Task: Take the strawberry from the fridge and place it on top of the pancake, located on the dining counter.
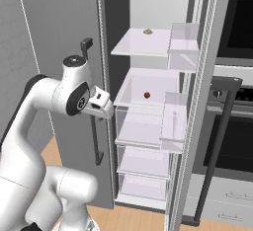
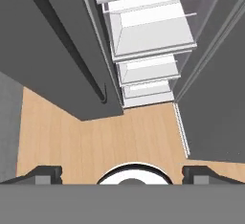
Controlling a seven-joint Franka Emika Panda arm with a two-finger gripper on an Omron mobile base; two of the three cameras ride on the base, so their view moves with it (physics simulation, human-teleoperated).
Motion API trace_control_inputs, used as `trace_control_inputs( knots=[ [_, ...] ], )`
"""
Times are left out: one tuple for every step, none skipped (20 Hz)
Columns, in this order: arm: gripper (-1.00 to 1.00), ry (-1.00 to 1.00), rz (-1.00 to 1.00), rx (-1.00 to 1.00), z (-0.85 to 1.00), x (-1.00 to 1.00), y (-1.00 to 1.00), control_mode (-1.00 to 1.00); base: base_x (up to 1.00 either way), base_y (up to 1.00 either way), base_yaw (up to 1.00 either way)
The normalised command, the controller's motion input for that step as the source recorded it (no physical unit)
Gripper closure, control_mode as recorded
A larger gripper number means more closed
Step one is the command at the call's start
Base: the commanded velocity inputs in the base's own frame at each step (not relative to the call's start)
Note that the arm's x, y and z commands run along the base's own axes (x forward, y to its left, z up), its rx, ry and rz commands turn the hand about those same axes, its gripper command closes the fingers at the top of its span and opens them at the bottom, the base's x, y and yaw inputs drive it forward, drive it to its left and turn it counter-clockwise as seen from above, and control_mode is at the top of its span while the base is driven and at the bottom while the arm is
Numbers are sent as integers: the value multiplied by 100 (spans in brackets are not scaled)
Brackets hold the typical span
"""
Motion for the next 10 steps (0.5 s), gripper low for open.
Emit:
trace_control_inputs(
  knots=[
    [-100, 0, -16, 18, -11, -6, 18, -100, 0, 0, 0],
    [-100, 0, -18, 10, -19, -16, 14, -100, 0, 0, 0],
    [-100, 0, -17, 5, -26, -27, 16, -100, 0, 0, 0],
    [-100, 0, -17, 0, -30, -21, 16, -100, 0, 0, 0],
    [-100, 0, -16, 0, -16, -17, 17, -100, 0, 0, 0],
    [-100, 0, -15, 0, -16, -26, 11, -100, 0, 0, 0],
    [-100, 0, -13, 0, -16, -33, 3, -100, 0, 0, 0],
    [-100, 0, -11, 0, -25, -36, 0, -100, 0, 0, 0],
    [-100, 0, -10, -3, -31, -35, 0, -100, 0, 0, 0],
    [-100, 0, -6, -3, -31, -36, 0, -100, 0, 0, 0]
  ],
)
